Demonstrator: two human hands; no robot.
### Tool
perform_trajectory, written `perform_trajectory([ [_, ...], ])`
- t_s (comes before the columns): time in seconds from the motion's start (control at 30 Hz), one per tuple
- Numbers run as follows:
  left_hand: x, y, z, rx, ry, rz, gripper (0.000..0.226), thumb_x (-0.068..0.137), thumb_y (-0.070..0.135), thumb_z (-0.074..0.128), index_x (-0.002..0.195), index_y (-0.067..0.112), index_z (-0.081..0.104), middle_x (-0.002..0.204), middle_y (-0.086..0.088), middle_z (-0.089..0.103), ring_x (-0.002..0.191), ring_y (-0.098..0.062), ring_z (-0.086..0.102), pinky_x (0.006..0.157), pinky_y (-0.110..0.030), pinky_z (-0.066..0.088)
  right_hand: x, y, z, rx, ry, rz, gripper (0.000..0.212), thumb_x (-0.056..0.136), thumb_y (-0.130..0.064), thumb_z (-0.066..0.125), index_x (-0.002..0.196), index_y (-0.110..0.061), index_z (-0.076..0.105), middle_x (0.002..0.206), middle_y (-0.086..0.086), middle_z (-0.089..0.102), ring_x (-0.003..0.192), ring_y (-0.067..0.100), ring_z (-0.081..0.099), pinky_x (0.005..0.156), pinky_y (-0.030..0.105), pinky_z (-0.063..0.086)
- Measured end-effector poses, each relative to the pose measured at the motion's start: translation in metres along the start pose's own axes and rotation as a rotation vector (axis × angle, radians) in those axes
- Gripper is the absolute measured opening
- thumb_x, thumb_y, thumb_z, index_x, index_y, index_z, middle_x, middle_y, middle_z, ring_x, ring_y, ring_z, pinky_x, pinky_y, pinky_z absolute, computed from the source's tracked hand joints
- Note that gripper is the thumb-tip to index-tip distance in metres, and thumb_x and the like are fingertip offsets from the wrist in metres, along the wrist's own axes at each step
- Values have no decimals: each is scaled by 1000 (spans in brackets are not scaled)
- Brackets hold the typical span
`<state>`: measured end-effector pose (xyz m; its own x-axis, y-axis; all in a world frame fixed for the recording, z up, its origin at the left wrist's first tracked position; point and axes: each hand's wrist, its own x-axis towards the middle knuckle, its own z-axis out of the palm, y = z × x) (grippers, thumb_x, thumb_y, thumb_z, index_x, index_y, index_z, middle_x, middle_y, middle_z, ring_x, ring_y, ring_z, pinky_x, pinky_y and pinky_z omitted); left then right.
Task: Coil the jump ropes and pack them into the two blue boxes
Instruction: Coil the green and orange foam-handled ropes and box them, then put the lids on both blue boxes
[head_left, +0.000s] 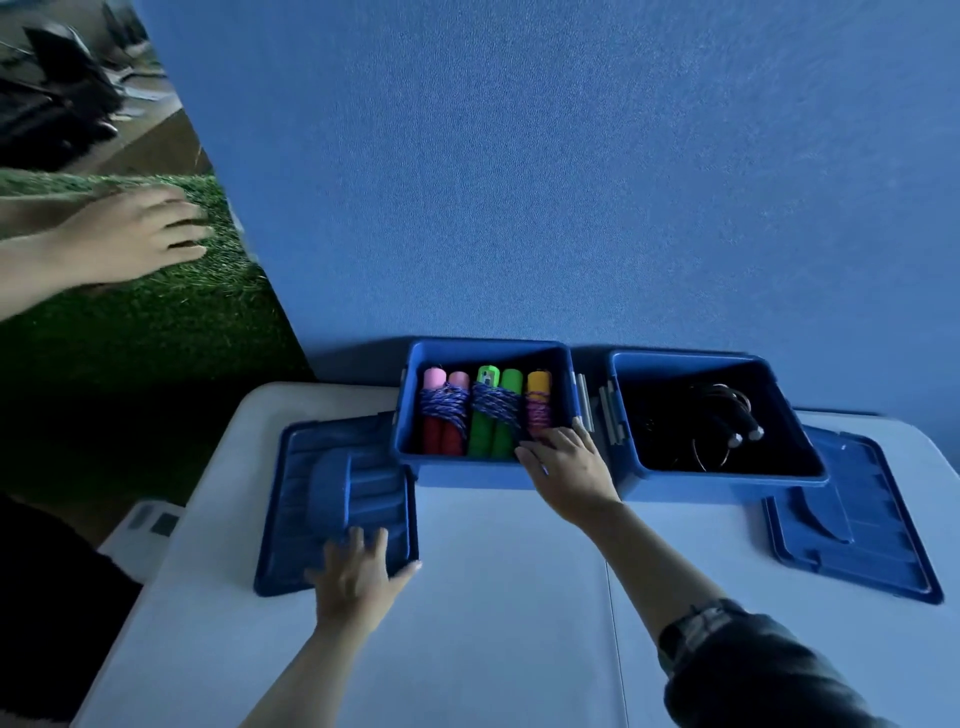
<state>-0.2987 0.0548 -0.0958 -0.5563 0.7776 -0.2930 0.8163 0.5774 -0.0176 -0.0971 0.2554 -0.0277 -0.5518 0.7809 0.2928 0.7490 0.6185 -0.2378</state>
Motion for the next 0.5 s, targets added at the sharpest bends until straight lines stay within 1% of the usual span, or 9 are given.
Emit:
perform_trajectory([
  [0.1, -14, 3, 3, -12, 22, 123, 72, 47, 72, 79, 85, 12, 64, 76, -10, 56, 61, -35, 55, 40, -39, 47, -7, 1, -3, 62, -32, 26, 47, 89, -43, 35, 99, -19, 73, 91, 1, 69, 95, 25, 63, 111, 36, 20],
  [0.17, -20, 4, 6, -41, 79, 195, 70, 35, 63, 88, 74, 10, 64, 63, -10, 53, 47, -32, 51, 32, -29, 40, -13, 1, -5, 85, -87, 49, 53, 90, -46, 28, 111, -18, 69, 99, 4, 67, 103, 26, 59, 116, 39, 19],
  [0.23, -29, 10, 7, -26, 106, 273, 65, 32, 58, 91, 70, 11, 67, 58, -7, 52, 41, -27, 51, 30, -25, 35, -18, 1, -9, 98, -126, 46, 49, 93, -42, 31, 124, -18, 61, 104, 7, 65, 110, 29, 55, 117, 42, 16],
  [0.3, -47, 21, 1, 57, 62, 375, 62, 44, 63, 85, 80, 14, 70, 65, -3, 57, 47, -22, 58, 34, -27, 39, -24, 3, -11, 111, -186, 40, 42, 97, -34, 38, 136, -21, 48, 117, 9, 59, 125, 28, 45, 118, 40, 11],
  [0.33, -56, 26, 1, 46, 6, 451, 62, 59, 65, 77, 96, 16, 69, 78, -3, 61, 61, -20, 63, 44, -30, 46, -27, 3, -11, 119, -218, 38, 43, 99, -31, 39, 141, -22, 42, 127, 9, 54, 134, 27, 36, 119, 38, 8],
  [0.37, -66, 33, 2, -29, -34, 488, 61, 74, 64, 64, 114, 18, 61, 96, -3, 62, 78, -20, 65, 59, -31, 49, -31, 4, -12, 128, -233, 36, 45, 99, -30, 39, 143, -23, 37, 136, 8, 48, 141, 24, 26, 119, 37, 5],
  [0.4, -73, 37, 7, -91, -75, 520, 58, 83, 62, 51, 125, 21, 53, 109, -1, 60, 91, -18, 64, 70, -29, 49, -33, 5, -13, 136, -232, 34, 46, 99, -30, 38, 144, -24, 35, 143, 6, 42, 144, 22, 19, 119, 36, 2],
  [0.43, -81, 41, 8, -202, -99, 564, 54, 87, 58, 45, 128, 24, 50, 115, 2, 59, 95, -15, 62, 75, -26, 48, -36, 5, -14, 139, -232, 32, 46, 100, -30, 38, 145, -24, 33, 148, 5, 36, 146, 21, 13, 118, 36, -1],
  [0.5, -94, 43, 6, -443, -79, 615, 34, 90, 42, 47, 121, 31, 53, 111, 11, 64, 86, -8, 64, 72, -19, 49, -43, 5, -16, 126, -246, 24, 49, 100, -29, 38, 147, -24, 27, 154, 2, 26, 147, 19, 7, 117, 37, -4],
])
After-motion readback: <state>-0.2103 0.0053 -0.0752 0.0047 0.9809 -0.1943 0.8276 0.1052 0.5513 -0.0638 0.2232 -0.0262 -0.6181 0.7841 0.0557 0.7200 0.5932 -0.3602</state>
